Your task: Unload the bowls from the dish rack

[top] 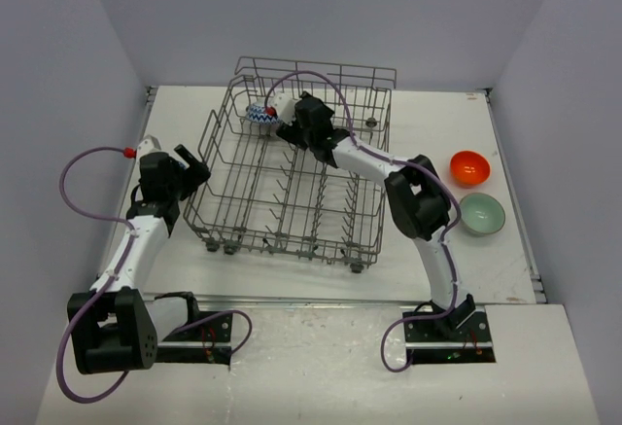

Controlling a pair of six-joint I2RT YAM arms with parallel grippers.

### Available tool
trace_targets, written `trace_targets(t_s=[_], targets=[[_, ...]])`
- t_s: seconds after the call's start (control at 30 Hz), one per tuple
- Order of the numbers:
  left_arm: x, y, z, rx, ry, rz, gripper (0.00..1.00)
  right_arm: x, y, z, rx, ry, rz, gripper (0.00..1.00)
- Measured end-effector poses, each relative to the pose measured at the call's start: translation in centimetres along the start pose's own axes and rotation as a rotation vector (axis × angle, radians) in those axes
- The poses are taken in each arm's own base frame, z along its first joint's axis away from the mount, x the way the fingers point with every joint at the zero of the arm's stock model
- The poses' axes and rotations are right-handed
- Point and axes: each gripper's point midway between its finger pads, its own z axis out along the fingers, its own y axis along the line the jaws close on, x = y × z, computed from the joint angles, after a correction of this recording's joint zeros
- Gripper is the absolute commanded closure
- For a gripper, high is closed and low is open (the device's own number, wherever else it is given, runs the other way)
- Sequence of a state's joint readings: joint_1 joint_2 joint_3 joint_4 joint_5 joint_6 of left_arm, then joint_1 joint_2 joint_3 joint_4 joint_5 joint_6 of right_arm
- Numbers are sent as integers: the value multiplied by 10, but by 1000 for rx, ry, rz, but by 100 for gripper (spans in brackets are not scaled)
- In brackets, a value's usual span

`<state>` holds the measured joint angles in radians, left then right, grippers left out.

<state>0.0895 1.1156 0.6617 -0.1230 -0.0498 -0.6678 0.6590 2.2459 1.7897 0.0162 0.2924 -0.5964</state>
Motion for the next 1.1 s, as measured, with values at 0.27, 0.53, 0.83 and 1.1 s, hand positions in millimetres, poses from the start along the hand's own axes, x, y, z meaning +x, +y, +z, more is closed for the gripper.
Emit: trace_targets(t_s=[0.27, 0.53, 0.83, 1.1], targets=[[-2, 0, -1, -1, -8, 7, 7, 12, -4, 18, 14, 21, 0, 12], [-3, 0, -2, 0, -11, 9, 7, 13, -10, 21, 41, 31, -3, 12], [-2, 0, -2, 1, -12, 9, 7, 11, -19, 20, 56, 35, -21, 11], [3, 3, -1, -2, 0, 9, 7, 0, -28, 17, 60, 29, -29, 11]])
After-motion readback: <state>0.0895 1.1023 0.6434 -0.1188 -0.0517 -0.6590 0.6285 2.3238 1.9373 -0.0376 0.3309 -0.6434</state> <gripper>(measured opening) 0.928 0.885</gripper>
